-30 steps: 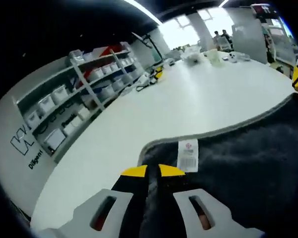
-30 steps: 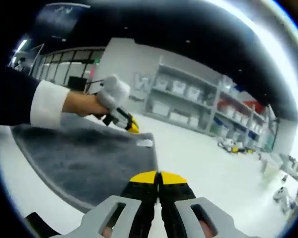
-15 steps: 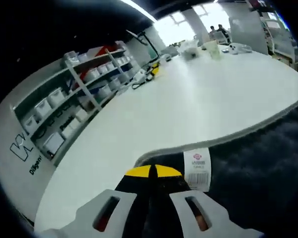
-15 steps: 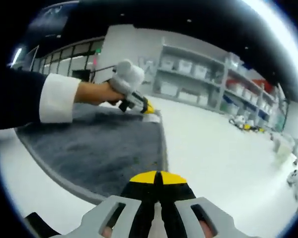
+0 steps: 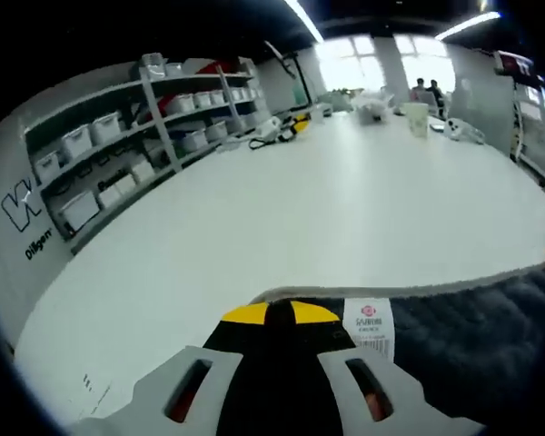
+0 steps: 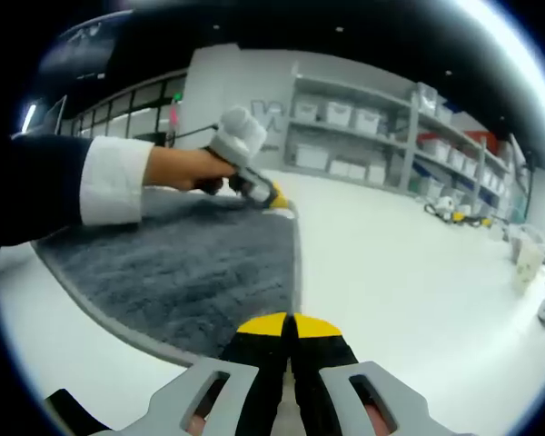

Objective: Open the folded towel by lifting each exposed corner and separating the folded layers until the towel lies flat within the target outline without major curled edges

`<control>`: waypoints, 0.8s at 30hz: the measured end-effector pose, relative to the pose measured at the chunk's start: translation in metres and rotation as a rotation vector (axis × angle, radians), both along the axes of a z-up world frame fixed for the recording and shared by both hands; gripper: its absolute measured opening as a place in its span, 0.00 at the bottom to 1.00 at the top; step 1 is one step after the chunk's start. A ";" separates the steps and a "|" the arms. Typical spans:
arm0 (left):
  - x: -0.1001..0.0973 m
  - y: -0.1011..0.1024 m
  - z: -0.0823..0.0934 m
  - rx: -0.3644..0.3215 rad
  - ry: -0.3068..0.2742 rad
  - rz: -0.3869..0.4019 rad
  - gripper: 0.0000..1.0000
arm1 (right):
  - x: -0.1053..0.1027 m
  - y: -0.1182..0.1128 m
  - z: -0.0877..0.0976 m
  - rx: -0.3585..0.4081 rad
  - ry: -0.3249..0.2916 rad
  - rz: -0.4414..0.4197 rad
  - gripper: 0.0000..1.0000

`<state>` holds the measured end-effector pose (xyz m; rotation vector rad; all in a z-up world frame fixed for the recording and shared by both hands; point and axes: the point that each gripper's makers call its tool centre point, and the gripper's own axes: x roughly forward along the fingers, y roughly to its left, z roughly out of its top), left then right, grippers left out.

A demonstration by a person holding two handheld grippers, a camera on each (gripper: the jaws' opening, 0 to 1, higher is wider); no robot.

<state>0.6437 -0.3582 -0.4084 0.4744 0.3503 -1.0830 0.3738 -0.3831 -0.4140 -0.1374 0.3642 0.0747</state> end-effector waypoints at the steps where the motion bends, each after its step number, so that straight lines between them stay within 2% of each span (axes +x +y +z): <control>1: 0.002 0.001 0.001 -0.011 0.012 0.010 0.08 | -0.001 0.002 0.000 -0.001 -0.001 0.001 0.00; 4: 0.001 0.003 0.001 -0.054 0.060 0.019 0.09 | -0.004 0.004 0.000 -0.004 -0.006 0.004 0.00; 6: -0.001 -0.001 0.009 -0.160 0.135 0.039 0.09 | -0.005 0.005 0.000 0.009 -0.009 0.005 0.00; 7: -0.001 -0.001 0.011 -0.182 0.156 0.047 0.09 | -0.006 0.006 0.000 0.019 -0.011 0.006 0.00; 10: -0.004 -0.001 0.015 -0.183 0.142 0.029 0.07 | -0.005 0.005 0.000 0.048 -0.011 0.007 0.00; 12: -0.009 -0.005 0.025 -0.227 0.137 0.000 0.04 | -0.004 0.005 0.000 0.051 -0.012 0.009 0.00; 14: -0.024 -0.011 0.031 -0.288 0.232 -0.040 0.02 | -0.003 0.004 0.000 0.060 -0.014 0.004 0.00; 15: -0.023 -0.009 0.032 -0.274 0.219 -0.036 0.02 | -0.003 0.002 0.001 0.049 -0.016 -0.005 0.00; 17: -0.019 -0.008 0.034 -0.251 0.152 -0.032 0.02 | -0.001 -0.007 0.009 -0.014 -0.055 -0.040 0.00; 20: -0.014 -0.010 0.027 -0.240 0.172 -0.015 0.01 | -0.002 -0.003 0.026 -0.001 -0.135 -0.040 0.00; 22: -0.011 -0.009 0.019 -0.213 0.183 0.009 0.01 | -0.001 0.002 0.025 0.006 -0.127 -0.022 0.00; 23: -0.009 -0.006 0.012 -0.153 0.145 0.013 0.01 | -0.003 0.006 0.024 0.002 -0.120 -0.013 0.00; 24: -0.006 -0.004 0.006 -0.087 0.059 0.004 0.01 | -0.002 0.011 0.020 -0.017 -0.104 0.004 0.00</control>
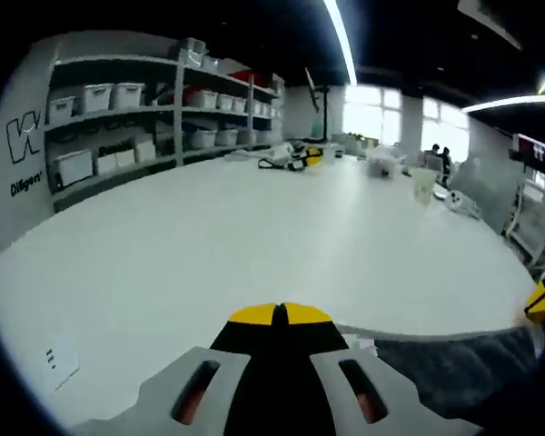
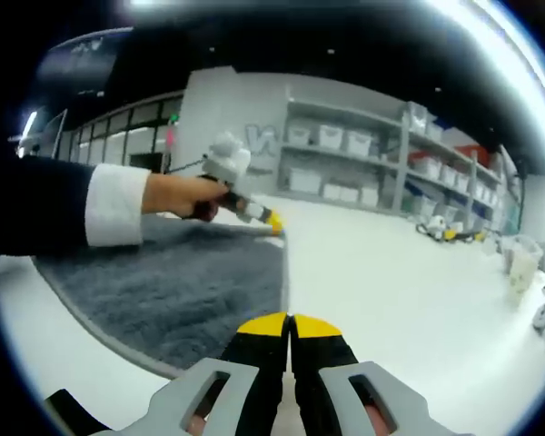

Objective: Open the folded towel by lifting each exposed corner and separating the folded layers until the towel lies flat within the target outline without major curled edges

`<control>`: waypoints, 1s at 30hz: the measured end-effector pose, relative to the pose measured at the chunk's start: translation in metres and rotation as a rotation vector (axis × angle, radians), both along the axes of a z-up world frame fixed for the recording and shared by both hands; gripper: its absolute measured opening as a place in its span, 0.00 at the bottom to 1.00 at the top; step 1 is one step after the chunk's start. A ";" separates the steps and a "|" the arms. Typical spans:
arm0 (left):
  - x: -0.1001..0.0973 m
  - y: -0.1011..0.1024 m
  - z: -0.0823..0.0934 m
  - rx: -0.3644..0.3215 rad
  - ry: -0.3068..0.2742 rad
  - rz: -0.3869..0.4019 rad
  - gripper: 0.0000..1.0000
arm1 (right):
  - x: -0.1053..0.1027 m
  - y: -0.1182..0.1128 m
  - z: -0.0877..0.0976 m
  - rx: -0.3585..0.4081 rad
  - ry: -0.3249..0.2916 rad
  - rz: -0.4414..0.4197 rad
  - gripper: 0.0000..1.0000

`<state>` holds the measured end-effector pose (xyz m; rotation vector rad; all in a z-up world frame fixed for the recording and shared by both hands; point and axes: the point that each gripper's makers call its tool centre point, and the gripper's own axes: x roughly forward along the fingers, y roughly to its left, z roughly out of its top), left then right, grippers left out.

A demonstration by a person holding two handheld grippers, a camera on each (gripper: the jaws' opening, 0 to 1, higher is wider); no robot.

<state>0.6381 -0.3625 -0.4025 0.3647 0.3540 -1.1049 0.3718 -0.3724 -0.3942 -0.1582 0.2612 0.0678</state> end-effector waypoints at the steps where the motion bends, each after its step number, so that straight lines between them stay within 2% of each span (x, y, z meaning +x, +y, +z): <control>1: -0.003 -0.001 -0.006 0.032 -0.016 -0.015 0.01 | 0.001 0.004 -0.005 -0.020 0.023 0.015 0.00; 2: -0.006 -0.003 -0.011 0.046 -0.009 -0.028 0.01 | 0.001 0.006 -0.010 -0.038 0.048 0.027 0.00; 3: -0.007 -0.006 -0.010 0.018 -0.027 -0.025 0.01 | 0.004 0.006 -0.012 -0.042 0.056 0.025 0.00; 5: -0.006 -0.005 -0.009 0.008 -0.006 -0.007 0.01 | 0.012 0.002 -0.013 -0.051 0.065 0.022 0.00; 9: -0.010 0.000 -0.005 -0.032 0.017 -0.002 0.01 | 0.010 0.002 -0.020 -0.104 0.093 0.003 0.00; 12: -0.017 0.008 0.012 -0.090 0.003 0.003 0.03 | 0.008 0.001 -0.016 -0.068 0.083 0.018 0.00; 15: -0.032 0.016 0.039 -0.171 -0.074 -0.049 0.14 | 0.004 0.010 -0.002 0.003 0.023 0.025 0.00; 16: -0.035 0.025 0.040 -0.147 -0.067 -0.034 0.15 | 0.003 0.011 0.001 0.010 0.013 0.024 0.00; 17: -0.037 0.032 0.045 -0.141 -0.084 -0.030 0.15 | 0.008 0.012 0.002 0.009 0.014 0.029 0.00; 18: -0.041 0.038 0.050 -0.149 -0.099 -0.040 0.16 | 0.006 0.014 0.005 0.009 0.010 0.035 0.00; 20: -0.048 0.050 0.059 -0.160 -0.093 -0.039 0.20 | 0.002 0.018 0.012 0.003 -0.015 0.030 0.00; 23: -0.057 0.071 0.070 -0.183 -0.070 -0.026 0.29 | 0.000 0.019 0.028 0.017 -0.082 0.004 0.00; 25: -0.062 0.083 0.074 -0.185 -0.074 -0.017 0.34 | -0.004 0.029 0.039 0.034 -0.120 0.014 0.00; 28: -0.070 0.108 0.077 -0.141 -0.115 -0.019 0.35 | 0.000 0.046 0.049 0.058 -0.141 0.078 0.00; 30: -0.077 0.128 0.082 -0.140 -0.122 -0.008 0.32 | 0.000 0.055 0.052 0.067 -0.147 0.104 0.00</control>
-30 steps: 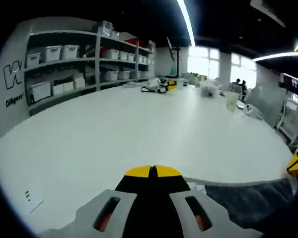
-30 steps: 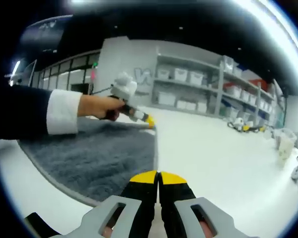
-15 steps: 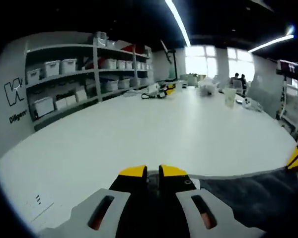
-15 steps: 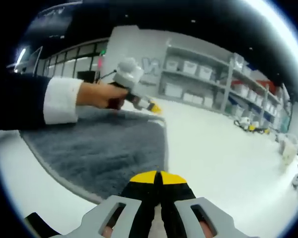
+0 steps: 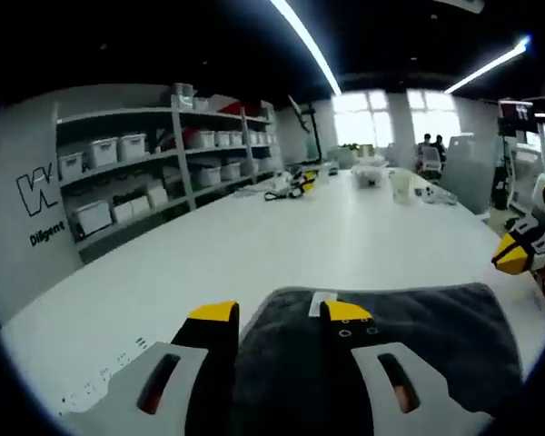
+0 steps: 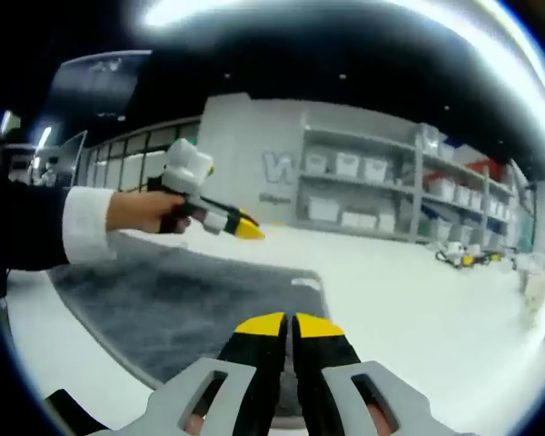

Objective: Open the folded towel by lifting each exposed corner and separating the folded layers until the towel lies flat within the target outline without major curled edges

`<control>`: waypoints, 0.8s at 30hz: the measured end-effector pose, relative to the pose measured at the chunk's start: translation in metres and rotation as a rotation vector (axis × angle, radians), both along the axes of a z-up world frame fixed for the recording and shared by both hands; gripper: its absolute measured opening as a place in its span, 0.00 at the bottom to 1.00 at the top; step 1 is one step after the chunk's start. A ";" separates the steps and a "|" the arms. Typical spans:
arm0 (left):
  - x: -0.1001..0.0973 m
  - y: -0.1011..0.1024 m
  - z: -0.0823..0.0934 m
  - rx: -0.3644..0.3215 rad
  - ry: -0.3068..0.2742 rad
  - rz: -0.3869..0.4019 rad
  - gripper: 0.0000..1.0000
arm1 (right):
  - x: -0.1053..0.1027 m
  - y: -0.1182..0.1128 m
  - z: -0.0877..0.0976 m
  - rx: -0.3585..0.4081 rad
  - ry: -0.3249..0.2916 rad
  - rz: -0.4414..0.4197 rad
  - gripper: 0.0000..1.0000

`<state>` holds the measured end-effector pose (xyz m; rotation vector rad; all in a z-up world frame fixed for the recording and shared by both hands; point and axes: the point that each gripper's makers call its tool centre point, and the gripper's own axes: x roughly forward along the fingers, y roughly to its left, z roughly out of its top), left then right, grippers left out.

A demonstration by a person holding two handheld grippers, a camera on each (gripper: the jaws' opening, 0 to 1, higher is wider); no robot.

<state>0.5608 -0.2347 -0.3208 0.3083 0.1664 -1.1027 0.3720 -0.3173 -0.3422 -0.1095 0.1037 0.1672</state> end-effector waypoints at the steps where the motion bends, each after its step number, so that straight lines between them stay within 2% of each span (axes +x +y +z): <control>1: -0.004 0.011 0.005 -0.001 -0.037 0.004 0.31 | -0.001 0.005 0.002 0.012 -0.003 0.011 0.00; 2: -0.010 0.022 0.008 0.014 -0.079 -0.009 0.30 | -0.002 0.009 0.003 0.024 -0.003 0.016 0.00; 4: -0.022 0.049 0.011 0.035 -0.102 -0.003 0.30 | -0.004 0.018 0.006 0.024 -0.006 0.038 0.00; 6: -0.027 0.073 0.013 0.062 -0.128 0.018 0.30 | -0.006 0.023 0.009 0.020 -0.011 0.043 0.00; 8: -0.032 0.089 0.017 0.061 -0.133 0.029 0.31 | -0.007 0.026 0.011 0.024 -0.014 0.050 0.00; 12: -0.046 0.120 0.024 0.042 -0.113 0.058 0.33 | -0.008 0.037 0.016 0.033 -0.027 0.076 0.00; 14: -0.053 0.130 0.024 0.029 -0.090 0.071 0.35 | -0.007 0.040 0.017 0.042 -0.025 0.076 0.06; 17: -0.064 0.145 0.022 -0.012 -0.046 0.098 0.43 | -0.008 0.049 0.020 0.041 -0.032 0.086 0.11; 20: -0.075 0.159 0.015 0.011 -0.035 0.113 0.48 | -0.009 0.061 0.020 0.028 -0.032 0.126 0.17; 22: -0.074 0.170 0.013 0.025 -0.029 0.129 0.53 | -0.009 0.070 0.018 0.013 -0.023 0.153 0.20; 24: -0.081 0.183 0.010 0.018 -0.015 0.157 0.55 | -0.011 0.083 0.016 -0.025 -0.019 0.203 0.22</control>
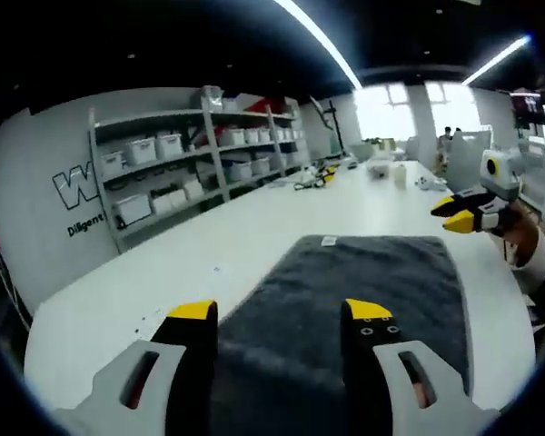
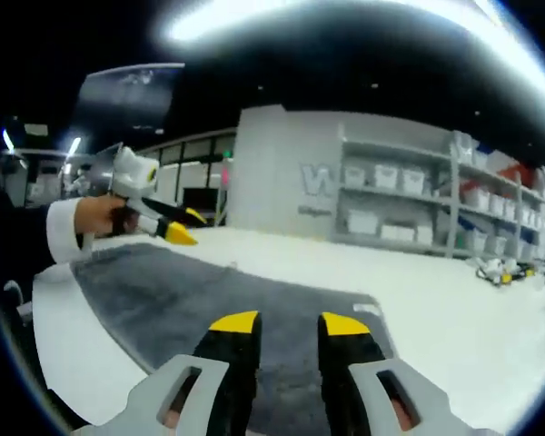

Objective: Open the folded towel by lifting each exposed corner and separating the folded layers until the towel lies flat within the target outline without major curled edges

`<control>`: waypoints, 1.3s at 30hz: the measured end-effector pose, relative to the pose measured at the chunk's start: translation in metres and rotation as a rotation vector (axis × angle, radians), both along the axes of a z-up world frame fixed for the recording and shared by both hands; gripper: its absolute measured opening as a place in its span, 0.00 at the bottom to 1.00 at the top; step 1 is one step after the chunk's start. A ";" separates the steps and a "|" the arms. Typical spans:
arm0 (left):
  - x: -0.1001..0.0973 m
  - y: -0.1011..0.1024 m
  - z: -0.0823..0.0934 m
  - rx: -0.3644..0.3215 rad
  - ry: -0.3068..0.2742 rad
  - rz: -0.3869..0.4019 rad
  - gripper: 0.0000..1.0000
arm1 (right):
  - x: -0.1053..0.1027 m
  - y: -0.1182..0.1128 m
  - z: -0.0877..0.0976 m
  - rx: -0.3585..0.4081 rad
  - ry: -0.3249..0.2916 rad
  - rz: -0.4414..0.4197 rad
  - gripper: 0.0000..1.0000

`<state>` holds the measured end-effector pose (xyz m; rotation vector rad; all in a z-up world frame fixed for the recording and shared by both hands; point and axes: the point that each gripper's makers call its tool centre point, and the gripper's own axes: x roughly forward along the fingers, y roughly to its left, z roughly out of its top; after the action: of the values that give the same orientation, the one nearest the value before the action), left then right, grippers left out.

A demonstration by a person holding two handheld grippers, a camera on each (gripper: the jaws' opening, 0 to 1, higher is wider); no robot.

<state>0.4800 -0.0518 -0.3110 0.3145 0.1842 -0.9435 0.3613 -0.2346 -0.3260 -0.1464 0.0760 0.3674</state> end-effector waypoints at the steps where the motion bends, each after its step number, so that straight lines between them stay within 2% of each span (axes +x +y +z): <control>1: -0.005 0.006 -0.003 -0.003 0.005 0.005 0.55 | 0.000 0.005 -0.001 -0.008 0.010 0.013 0.23; 5: -0.023 0.037 -0.020 0.023 0.034 0.036 0.55 | 0.007 0.008 -0.003 -0.024 0.028 0.048 0.30; 8: -0.029 0.071 -0.029 0.022 0.048 0.095 0.55 | 0.009 0.012 -0.002 -0.020 0.029 0.056 0.30; 11: -0.032 0.101 -0.034 0.006 0.062 0.151 0.55 | 0.009 0.014 -0.003 -0.015 0.032 0.059 0.30; 14: -0.037 0.126 -0.034 -0.012 0.049 0.187 0.55 | 0.010 0.014 -0.007 -0.012 0.039 0.061 0.31; 16: -0.041 0.137 -0.034 -0.022 0.044 0.198 0.56 | 0.010 0.014 -0.009 -0.017 0.039 0.067 0.37; 18: -0.047 0.149 -0.035 -0.030 0.040 0.211 0.59 | 0.011 0.015 -0.011 -0.011 0.037 0.074 0.46; 23: -0.063 0.173 -0.035 -0.072 0.022 0.246 0.65 | 0.014 0.016 -0.011 0.026 0.050 0.114 0.53; 27: -0.070 0.197 -0.040 -0.085 0.025 0.304 0.76 | 0.014 0.028 -0.017 0.026 0.075 0.163 0.73; 30: -0.074 0.220 -0.039 -0.110 0.018 0.367 0.80 | 0.015 0.036 -0.023 0.036 0.089 0.189 0.74; 31: -0.077 0.229 -0.042 -0.117 0.030 0.385 0.81 | 0.016 0.038 -0.025 0.038 0.096 0.193 0.76; 33: -0.082 0.243 -0.051 -0.086 0.070 0.422 0.85 | 0.018 0.041 -0.029 0.038 0.111 0.198 0.80; 36: -0.086 0.266 -0.052 -0.098 0.051 0.485 0.85 | 0.020 0.043 -0.039 0.020 0.144 0.193 0.83; 39: -0.095 0.283 -0.067 -0.110 0.122 0.513 0.85 | 0.022 0.041 -0.047 0.018 0.174 0.185 0.85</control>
<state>0.3855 0.2314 -0.3784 0.0973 0.3069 -0.4613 0.3834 -0.1933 -0.3727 -0.1031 0.2320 0.5655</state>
